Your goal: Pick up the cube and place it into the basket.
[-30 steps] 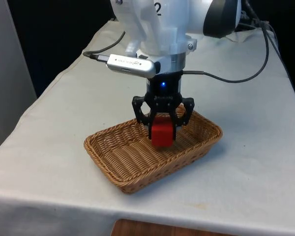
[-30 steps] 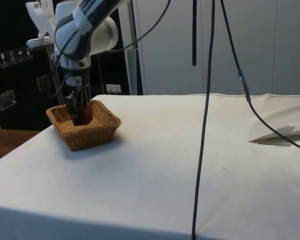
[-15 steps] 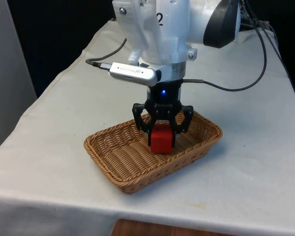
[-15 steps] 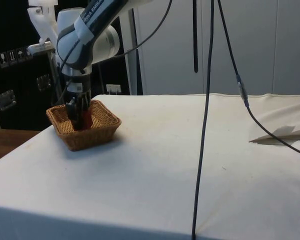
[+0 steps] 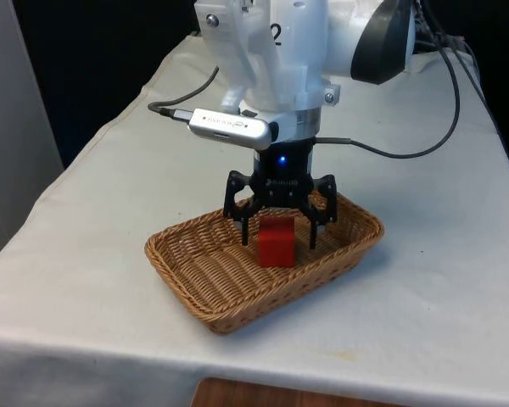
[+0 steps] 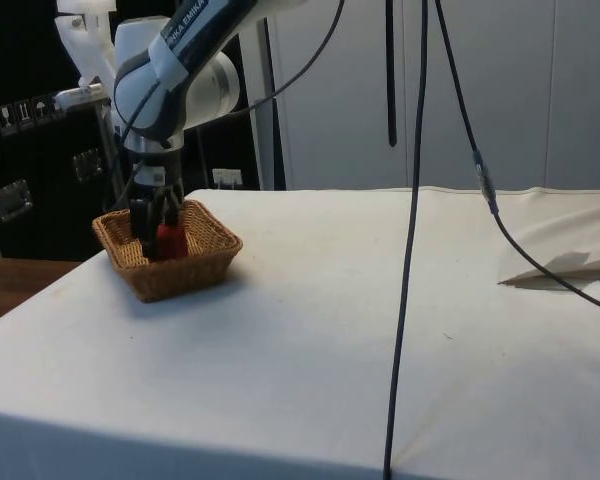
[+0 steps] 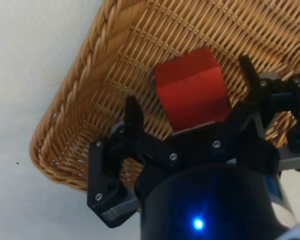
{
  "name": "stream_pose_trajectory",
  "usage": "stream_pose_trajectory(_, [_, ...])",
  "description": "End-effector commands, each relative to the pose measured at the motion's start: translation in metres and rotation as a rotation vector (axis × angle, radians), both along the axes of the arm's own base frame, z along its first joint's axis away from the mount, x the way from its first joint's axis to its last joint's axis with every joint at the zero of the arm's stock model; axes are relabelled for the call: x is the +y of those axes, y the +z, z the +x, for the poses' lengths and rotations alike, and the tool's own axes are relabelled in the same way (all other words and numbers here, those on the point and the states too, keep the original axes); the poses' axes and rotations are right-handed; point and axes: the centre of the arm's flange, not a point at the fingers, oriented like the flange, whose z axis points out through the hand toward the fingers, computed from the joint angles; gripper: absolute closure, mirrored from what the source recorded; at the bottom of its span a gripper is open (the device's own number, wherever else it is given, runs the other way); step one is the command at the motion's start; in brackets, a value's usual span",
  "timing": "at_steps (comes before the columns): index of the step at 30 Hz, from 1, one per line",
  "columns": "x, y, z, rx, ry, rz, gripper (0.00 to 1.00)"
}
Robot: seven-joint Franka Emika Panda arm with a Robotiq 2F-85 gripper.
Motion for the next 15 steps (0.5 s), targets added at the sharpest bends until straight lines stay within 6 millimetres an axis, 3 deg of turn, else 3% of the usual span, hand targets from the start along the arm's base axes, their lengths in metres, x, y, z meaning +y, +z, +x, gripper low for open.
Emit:
stream_pose_trajectory(1, [0.001, -0.001, 0.001, -0.007, 0.003, 0.002, 0.00])
stream_pose_trajectory(12, [0.000, 0.010, 0.003, -0.011, 0.001, 0.002, 0.00])
stream_pose_trajectory(15, [0.000, 0.023, 0.003, -0.009, 0.001, 0.009, 0.00])
